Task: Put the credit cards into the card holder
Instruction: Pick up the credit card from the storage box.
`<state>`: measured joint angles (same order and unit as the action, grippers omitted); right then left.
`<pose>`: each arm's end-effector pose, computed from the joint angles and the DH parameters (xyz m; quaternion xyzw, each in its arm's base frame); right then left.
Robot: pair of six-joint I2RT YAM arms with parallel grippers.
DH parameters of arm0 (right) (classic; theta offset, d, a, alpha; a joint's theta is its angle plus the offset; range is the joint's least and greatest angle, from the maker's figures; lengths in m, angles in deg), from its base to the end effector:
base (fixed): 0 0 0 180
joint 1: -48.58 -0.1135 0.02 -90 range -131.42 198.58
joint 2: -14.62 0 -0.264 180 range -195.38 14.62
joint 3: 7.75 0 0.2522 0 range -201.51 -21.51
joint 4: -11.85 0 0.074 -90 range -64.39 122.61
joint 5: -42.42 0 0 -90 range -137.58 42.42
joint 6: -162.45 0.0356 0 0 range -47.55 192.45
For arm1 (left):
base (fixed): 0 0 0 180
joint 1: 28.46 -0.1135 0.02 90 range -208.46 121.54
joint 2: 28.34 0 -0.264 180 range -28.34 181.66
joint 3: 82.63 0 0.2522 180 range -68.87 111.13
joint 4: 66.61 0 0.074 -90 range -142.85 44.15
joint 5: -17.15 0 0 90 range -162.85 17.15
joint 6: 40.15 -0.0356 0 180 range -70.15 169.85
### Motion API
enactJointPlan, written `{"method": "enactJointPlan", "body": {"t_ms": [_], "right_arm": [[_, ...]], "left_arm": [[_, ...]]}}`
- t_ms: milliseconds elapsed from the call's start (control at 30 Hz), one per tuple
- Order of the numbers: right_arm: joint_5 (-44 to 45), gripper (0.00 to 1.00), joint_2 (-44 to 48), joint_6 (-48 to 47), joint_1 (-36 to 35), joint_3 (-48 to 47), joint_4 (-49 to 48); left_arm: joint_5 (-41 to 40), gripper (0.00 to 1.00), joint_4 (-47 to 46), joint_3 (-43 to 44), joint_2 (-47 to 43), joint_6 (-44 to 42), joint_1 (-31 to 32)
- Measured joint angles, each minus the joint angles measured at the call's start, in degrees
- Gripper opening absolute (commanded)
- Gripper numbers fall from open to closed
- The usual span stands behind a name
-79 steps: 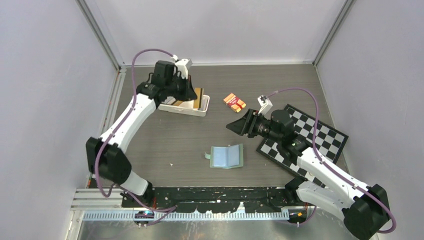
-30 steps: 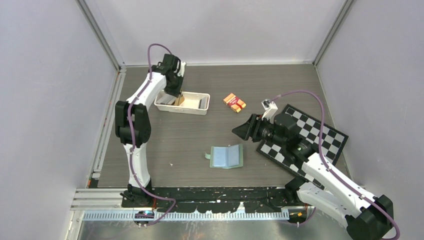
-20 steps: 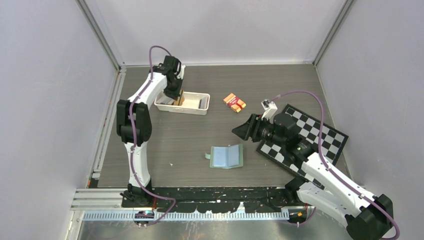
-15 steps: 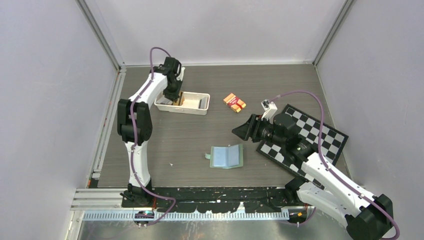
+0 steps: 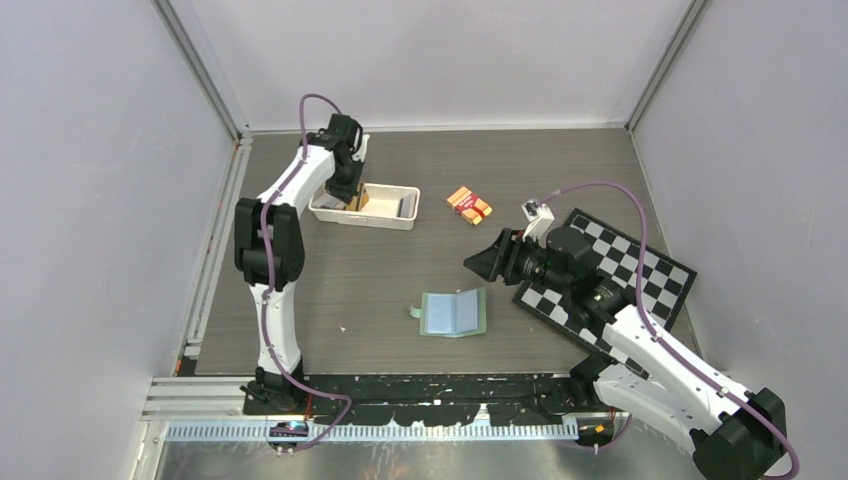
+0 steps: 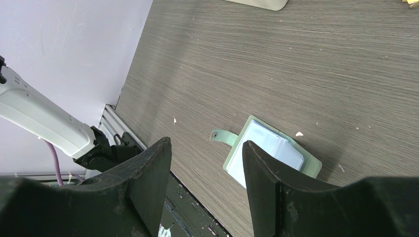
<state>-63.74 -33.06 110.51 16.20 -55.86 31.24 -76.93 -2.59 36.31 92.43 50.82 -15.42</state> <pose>0.1609 0.1137 0.2754 -0.0416 0.8089 0.4252 0.4039 0.4409 -0.0995 0.2324 0.0953 0.9726 0.0091 0.2117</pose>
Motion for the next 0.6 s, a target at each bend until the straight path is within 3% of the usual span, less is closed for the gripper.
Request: {"method": "enactJointPlan", "body": {"t_ms": [100, 600], "right_arm": [[-0.02, 0.6, 0.0, 0.02, 0.0, 0.0, 0.0], [-0.02, 0.6, -0.35, 0.02, 0.0, 0.0, -0.24]], "left_arm": [[0.02, 0.01, 0.0, 0.0, -0.04, 0.02, 0.0], [0.76, 0.0, 0.15, -2.43, -5.62, 0.02, 0.02]]}}
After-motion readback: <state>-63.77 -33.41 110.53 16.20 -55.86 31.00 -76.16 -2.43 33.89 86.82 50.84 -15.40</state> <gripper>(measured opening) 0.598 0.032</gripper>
